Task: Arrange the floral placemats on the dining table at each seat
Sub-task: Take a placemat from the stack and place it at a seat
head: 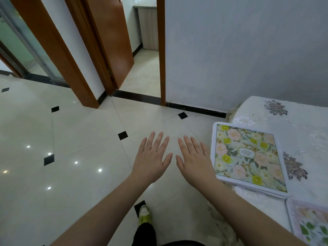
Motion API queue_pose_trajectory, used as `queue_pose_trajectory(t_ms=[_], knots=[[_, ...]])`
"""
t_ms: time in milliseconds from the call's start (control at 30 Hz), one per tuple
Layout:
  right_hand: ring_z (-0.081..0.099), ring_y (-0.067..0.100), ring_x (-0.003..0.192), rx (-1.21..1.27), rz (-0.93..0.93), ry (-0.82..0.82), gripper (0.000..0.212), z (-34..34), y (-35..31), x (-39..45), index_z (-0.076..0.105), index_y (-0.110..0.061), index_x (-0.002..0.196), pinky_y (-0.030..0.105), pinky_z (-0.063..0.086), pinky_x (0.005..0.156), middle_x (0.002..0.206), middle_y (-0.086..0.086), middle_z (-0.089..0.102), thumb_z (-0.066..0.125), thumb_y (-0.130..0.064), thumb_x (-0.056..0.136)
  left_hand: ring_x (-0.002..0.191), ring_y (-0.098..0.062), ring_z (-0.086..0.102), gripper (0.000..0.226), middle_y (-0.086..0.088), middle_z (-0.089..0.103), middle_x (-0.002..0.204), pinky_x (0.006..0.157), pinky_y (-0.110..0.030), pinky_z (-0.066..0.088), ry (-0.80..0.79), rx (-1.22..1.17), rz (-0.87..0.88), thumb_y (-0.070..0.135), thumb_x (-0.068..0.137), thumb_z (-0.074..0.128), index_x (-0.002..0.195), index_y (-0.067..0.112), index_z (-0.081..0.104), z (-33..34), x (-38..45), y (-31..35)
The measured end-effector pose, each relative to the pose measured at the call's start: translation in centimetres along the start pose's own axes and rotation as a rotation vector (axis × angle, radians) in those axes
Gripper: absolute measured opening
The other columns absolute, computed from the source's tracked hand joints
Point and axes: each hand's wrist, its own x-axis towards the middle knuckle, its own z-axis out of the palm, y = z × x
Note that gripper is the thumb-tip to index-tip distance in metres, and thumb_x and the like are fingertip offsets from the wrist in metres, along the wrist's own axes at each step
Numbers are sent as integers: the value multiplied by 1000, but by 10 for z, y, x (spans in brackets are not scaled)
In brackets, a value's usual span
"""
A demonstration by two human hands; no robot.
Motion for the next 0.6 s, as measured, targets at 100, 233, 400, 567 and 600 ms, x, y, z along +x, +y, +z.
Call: queue_pose_trajectory(t_ms=[100,233,400,567,600], knots=[[18,25,150,-53,52,-7,70,6,-13,31,22,-20,156,45,6,119,162,6,23,7,-50,94,153,-21,-17,100,2,-11,168,124,-42,-9,1,-5,30,66,71,-41,158,31,-7,0,26,-30],[28,27,147,-73,87,-10,66,7,-36,71,31,-18,153,47,15,118,158,8,33,16,-47,96,153,-21,-16,101,2,-10,168,123,-41,-10,5,-5,59,66,71,-42,158,30,-7,-9,60,-79],[14,26,151,-98,152,-40,72,10,-57,110,17,-20,157,44,2,119,163,6,19,2,-49,92,153,-21,-14,99,2,-6,168,120,-40,-13,10,-3,128,66,73,-40,159,30,-5,-17,98,-125],[44,31,138,-100,261,-31,61,16,-60,128,46,-16,146,51,32,112,148,10,48,27,-44,95,154,-22,-14,84,1,-7,168,121,-37,-7,-5,-34,189,63,85,-20,159,29,-2,-18,129,-132],[45,31,137,-94,281,-28,60,15,-57,132,47,-15,144,51,34,111,147,11,49,28,-44,95,154,-22,-14,83,1,-8,168,121,-37,-6,-9,-39,195,63,85,-18,159,29,-2,-17,134,-130]])
